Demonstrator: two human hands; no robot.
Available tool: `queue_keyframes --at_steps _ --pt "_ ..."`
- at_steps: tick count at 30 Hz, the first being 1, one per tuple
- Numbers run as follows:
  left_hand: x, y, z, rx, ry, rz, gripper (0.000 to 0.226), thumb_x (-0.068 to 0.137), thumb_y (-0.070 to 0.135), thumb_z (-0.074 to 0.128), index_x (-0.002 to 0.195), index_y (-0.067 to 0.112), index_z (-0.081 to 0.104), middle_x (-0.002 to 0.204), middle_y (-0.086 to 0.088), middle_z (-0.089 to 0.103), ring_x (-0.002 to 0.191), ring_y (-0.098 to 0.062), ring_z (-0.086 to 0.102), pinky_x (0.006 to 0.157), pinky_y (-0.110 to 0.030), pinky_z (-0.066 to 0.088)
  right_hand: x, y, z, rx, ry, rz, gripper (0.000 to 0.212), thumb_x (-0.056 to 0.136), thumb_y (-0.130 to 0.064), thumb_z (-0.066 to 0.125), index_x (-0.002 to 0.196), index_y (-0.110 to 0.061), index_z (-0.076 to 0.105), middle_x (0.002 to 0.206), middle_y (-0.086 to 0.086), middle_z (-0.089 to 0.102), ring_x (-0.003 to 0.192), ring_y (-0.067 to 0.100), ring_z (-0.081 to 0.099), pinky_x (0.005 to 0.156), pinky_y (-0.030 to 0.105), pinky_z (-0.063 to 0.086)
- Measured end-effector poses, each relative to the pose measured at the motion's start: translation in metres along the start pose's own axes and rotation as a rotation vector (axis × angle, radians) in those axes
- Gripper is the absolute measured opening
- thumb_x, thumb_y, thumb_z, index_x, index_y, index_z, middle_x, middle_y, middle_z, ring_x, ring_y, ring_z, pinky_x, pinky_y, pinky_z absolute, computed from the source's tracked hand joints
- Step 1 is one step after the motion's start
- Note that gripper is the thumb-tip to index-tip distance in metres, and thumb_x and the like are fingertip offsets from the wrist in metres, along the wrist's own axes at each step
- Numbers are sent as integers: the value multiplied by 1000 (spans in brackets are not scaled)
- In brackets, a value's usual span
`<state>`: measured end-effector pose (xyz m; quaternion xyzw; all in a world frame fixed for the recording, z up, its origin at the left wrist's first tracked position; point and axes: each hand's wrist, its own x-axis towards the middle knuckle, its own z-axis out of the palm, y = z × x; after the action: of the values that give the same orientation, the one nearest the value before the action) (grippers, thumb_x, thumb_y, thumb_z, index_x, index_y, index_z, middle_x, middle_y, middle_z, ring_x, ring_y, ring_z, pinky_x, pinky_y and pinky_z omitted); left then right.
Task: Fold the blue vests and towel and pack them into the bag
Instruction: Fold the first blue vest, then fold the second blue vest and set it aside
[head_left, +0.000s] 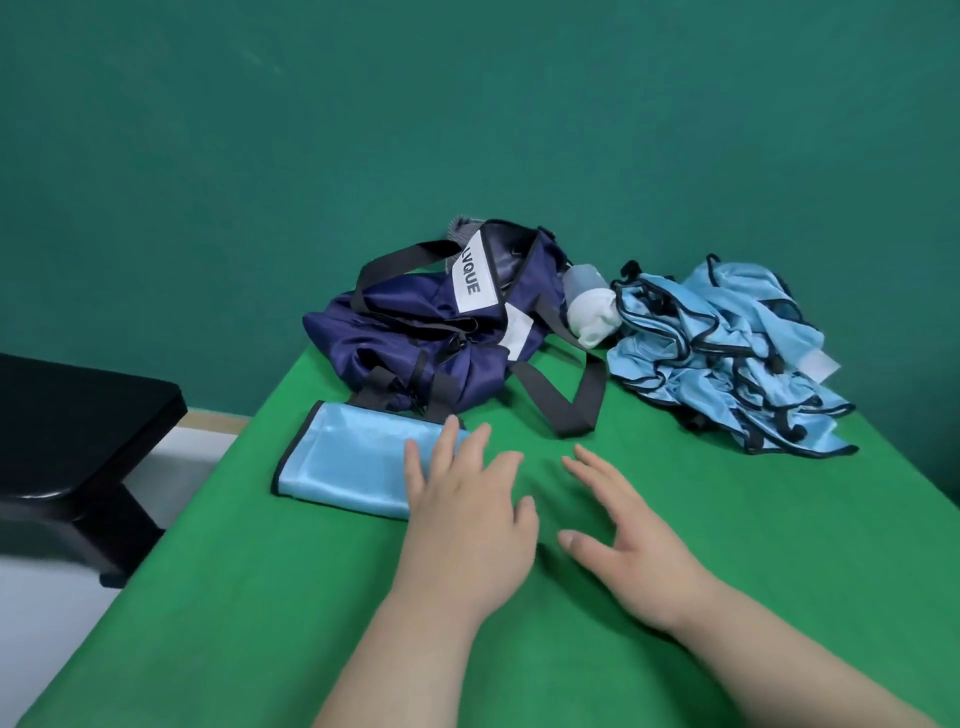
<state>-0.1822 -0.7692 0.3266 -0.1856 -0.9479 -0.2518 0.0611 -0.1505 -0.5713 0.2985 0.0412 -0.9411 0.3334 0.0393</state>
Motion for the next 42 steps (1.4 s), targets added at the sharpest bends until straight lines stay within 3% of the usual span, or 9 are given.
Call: queue_keyframes --at_steps 4,6,9,15,21,26,29,34,42 --pt "6 27 18 -13 -49 92 47 97 46 41 143 36 42 164 6 16 152 -19 -6 122 -52 -10 -3 31 -36 -13 150 119 59 90 -19 71 142 -34 46 151 -19 36 135 -14 31 119 20 23" --pt "9 38 26 -32 -65 121 46 98 46 42 143 37 42 164 7 15 152 -18 -7 123 -51 -6 -4 42 -53 -16 212 200 56 91 -18 69 141 -32 48 145 -22 39 116 -20 40 107 10 31" --pt "17 54 37 -60 -91 157 46 98 46 40 143 38 41 163 8 14 152 -17 -7 123 -50 -4 -1 62 -77 -61 299 298 54 92 -20 68 141 -30 50 145 -20 41 112 3 53 83 -7 27" --pt "34 75 55 -137 -98 174 46 98 48 42 142 39 43 163 9 17 152 -15 -4 125 -45 -1 12 92 -116 -210 345 374 51 91 -20 63 140 -26 51 146 -10 43 112 0 42 95 18 28" --pt "43 78 61 -206 -76 162 44 98 48 43 141 39 45 161 12 19 151 -11 0 125 -37 6 47 104 -142 -282 371 383 51 91 -26 60 141 -25 49 147 -4 44 132 15 44 104 29 36" --pt "46 72 67 -237 -91 140 47 94 53 36 138 40 47 160 13 22 150 -8 2 123 -32 11 83 106 -159 -292 398 384 50 91 -26 56 141 -22 50 146 -4 42 118 10 47 92 28 37" --pt "48 71 66 -256 -84 128 51 91 55 31 137 40 48 159 15 23 150 -7 2 123 -32 11 105 108 -167 -289 407 369 50 90 -27 57 140 -21 53 143 -2 44 123 18 50 101 33 42" --pt "50 68 66 -277 -65 115 52 90 56 32 137 40 49 158 16 23 149 -6 2 123 -31 10 141 106 -180 -440 365 354 48 92 -31 54 139 -24 55 153 4 38 141 26 30 116 45 31" --pt "50 64 68 -303 -81 103 60 83 59 25 135 42 47 157 20 21 147 -2 0 122 -27 9 181 99 -186 -646 190 389 51 95 -41 50 144 -27 50 162 3 25 150 24 12 120 55 19"
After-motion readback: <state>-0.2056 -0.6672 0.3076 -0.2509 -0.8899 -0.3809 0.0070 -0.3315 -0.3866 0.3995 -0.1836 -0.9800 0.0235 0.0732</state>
